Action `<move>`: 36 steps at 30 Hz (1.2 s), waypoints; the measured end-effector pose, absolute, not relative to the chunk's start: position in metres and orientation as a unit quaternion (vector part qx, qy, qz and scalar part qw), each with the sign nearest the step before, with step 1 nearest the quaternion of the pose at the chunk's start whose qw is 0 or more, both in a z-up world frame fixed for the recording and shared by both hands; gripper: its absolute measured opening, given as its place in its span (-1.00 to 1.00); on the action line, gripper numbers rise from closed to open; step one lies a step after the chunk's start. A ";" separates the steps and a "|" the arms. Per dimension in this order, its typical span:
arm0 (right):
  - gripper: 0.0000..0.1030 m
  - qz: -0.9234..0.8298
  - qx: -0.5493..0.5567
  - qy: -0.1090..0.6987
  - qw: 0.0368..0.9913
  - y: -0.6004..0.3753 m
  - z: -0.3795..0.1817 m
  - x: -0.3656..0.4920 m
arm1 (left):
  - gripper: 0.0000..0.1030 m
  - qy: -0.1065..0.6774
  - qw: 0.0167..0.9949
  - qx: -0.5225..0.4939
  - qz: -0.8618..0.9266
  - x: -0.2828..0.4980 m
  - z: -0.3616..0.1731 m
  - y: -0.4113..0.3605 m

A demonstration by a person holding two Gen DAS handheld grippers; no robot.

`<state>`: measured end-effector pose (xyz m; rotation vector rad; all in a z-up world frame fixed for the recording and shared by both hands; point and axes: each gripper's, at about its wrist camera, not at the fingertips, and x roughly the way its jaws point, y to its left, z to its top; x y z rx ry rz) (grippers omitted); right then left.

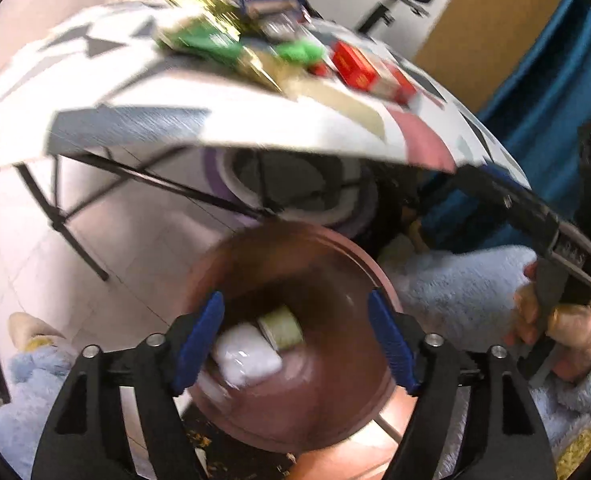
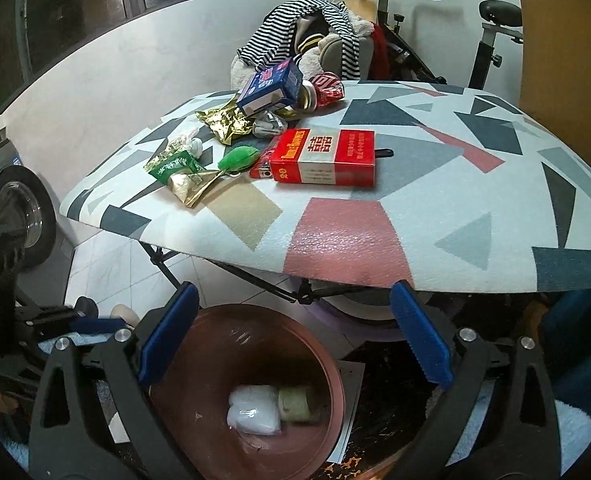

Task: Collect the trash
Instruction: 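Grasp the red cigarette pack with the right gripper while the left grasps white tissue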

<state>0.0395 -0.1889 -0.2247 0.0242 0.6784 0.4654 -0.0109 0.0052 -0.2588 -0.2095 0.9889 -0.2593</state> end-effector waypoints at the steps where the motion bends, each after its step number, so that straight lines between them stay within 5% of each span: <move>1: 0.84 0.225 0.012 0.329 0.917 -0.190 -0.224 0.040 | 0.46 0.463 0.873 -0.104 -0.114 -0.011 -0.255 0.010; 16: 0.89 0.204 0.051 0.346 0.914 -0.195 -0.194 0.103 | 0.51 0.372 0.915 -0.154 -0.031 0.021 -0.174 0.073; 33: 0.89 0.155 0.033 0.440 0.884 -0.144 -0.212 0.202 | 0.40 0.386 0.891 -0.239 -0.025 0.065 -0.170 0.103; 36: 0.74 0.171 0.024 0.436 0.883 -0.145 -0.210 0.203 | 0.34 0.391 0.884 -0.255 -0.030 0.075 -0.172 0.106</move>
